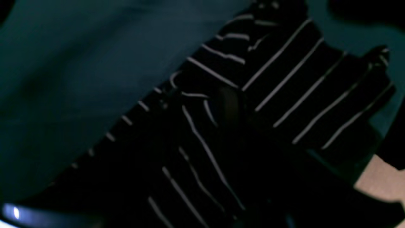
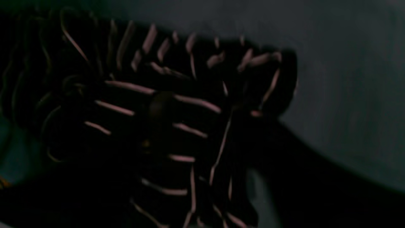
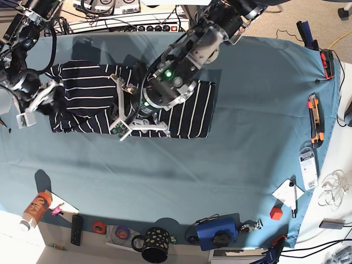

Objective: Layout the t-shirt on the table in an organized manner, then fold the t-shirt properly
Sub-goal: 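Press and smooth the folded shirt end with the left gripper, then grasp the folded stack with the left gripper and fold it onto the right gripper's side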

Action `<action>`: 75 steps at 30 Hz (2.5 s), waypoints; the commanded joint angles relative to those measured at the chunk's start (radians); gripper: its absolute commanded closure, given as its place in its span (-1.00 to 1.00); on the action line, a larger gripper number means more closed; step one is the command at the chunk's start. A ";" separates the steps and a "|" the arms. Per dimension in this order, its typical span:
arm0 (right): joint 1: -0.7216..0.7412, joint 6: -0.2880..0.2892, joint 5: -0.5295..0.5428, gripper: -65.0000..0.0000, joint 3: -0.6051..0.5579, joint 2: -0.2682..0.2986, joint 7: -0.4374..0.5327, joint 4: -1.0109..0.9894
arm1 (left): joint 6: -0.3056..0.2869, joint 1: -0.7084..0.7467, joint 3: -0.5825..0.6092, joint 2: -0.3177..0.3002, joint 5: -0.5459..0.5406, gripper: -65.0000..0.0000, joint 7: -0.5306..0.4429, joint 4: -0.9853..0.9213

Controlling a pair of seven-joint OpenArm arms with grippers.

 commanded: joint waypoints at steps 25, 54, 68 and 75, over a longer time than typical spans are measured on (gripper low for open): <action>0.119 -0.108 0.192 -0.23 0.080 0.125 -0.070 -0.510 | 0.003 0.042 0.000 0.018 0.014 0.44 -0.022 0.016; 0.119 -0.084 0.284 -0.23 -0.172 0.010 -0.070 -0.557 | 0.003 0.042 0.000 0.017 0.014 0.44 -0.040 0.016; 0.183 -0.080 -0.045 1.00 -0.143 0.028 0.005 -0.553 | 0.003 0.042 0.000 0.018 0.040 0.90 0.095 0.017; 0.281 -0.116 -0.249 1.00 -0.143 0.049 0.079 -0.400 | 0.145 0.072 -0.020 0.017 0.302 1.00 0.183 0.031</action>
